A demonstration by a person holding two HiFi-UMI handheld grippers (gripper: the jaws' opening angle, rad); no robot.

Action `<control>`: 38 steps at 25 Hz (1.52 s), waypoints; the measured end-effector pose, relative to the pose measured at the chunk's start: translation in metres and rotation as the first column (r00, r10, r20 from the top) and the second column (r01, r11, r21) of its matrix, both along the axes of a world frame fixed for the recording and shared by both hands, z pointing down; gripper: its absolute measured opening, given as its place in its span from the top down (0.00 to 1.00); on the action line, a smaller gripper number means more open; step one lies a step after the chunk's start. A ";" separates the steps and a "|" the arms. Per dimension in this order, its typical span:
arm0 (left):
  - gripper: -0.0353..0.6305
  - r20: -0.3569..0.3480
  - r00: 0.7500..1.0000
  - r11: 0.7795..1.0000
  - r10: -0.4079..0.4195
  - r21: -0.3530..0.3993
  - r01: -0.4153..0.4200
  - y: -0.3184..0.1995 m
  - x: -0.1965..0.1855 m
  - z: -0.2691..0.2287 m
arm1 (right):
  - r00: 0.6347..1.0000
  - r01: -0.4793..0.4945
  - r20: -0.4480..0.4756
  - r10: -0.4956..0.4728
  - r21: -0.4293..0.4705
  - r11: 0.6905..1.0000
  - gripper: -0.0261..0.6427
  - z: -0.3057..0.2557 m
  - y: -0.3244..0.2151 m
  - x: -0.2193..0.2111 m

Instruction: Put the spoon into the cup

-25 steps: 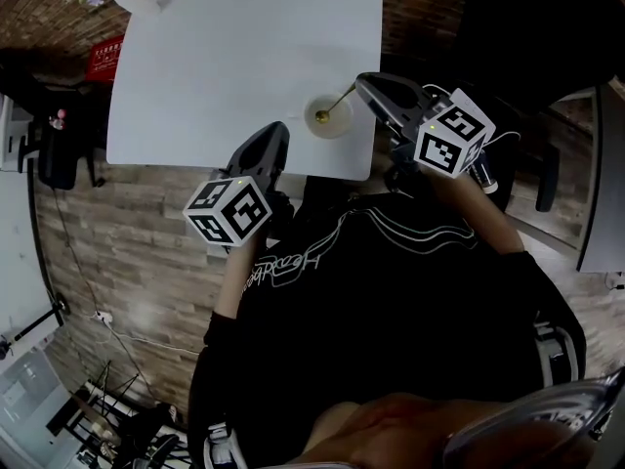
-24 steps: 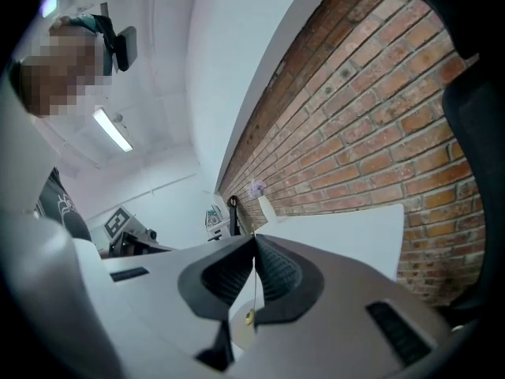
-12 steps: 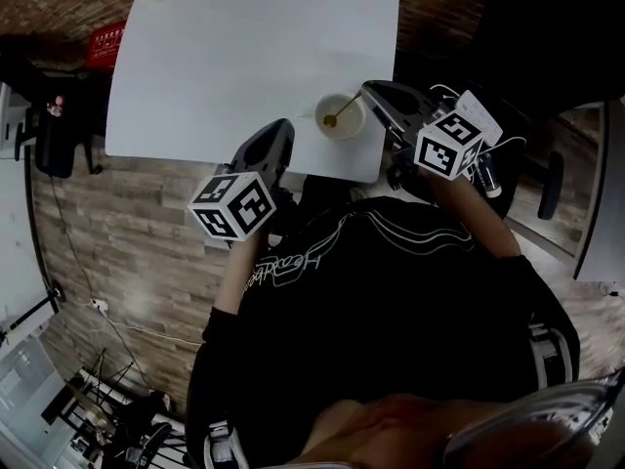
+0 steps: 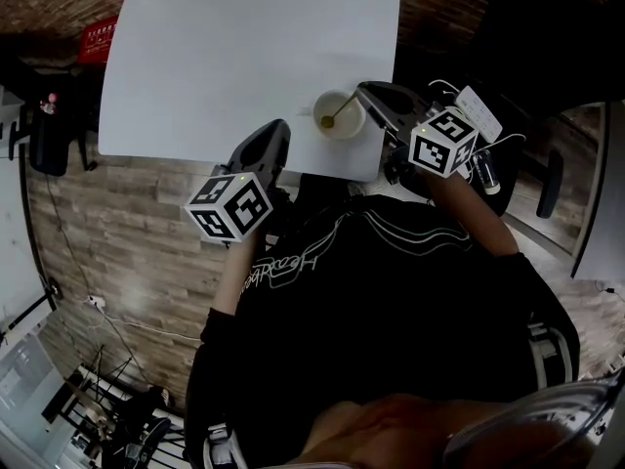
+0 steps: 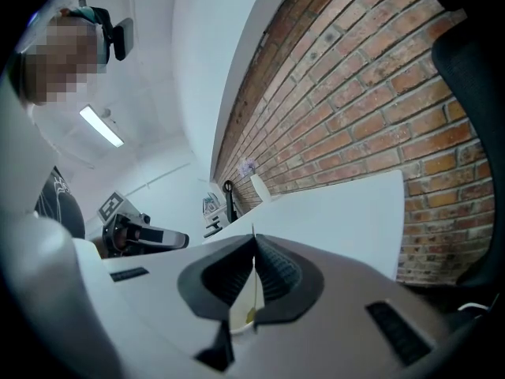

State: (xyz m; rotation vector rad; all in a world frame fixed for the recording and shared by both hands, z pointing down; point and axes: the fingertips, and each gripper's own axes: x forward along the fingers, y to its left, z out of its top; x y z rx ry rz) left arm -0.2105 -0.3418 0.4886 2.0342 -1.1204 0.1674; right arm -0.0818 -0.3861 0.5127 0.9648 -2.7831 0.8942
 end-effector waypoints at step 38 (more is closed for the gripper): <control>0.94 -0.028 0.999 0.999 0.017 0.051 -0.016 0.028 0.028 -0.010 | 0.987 -0.156 0.039 0.155 0.030 0.987 0.85 -0.020 0.003 0.064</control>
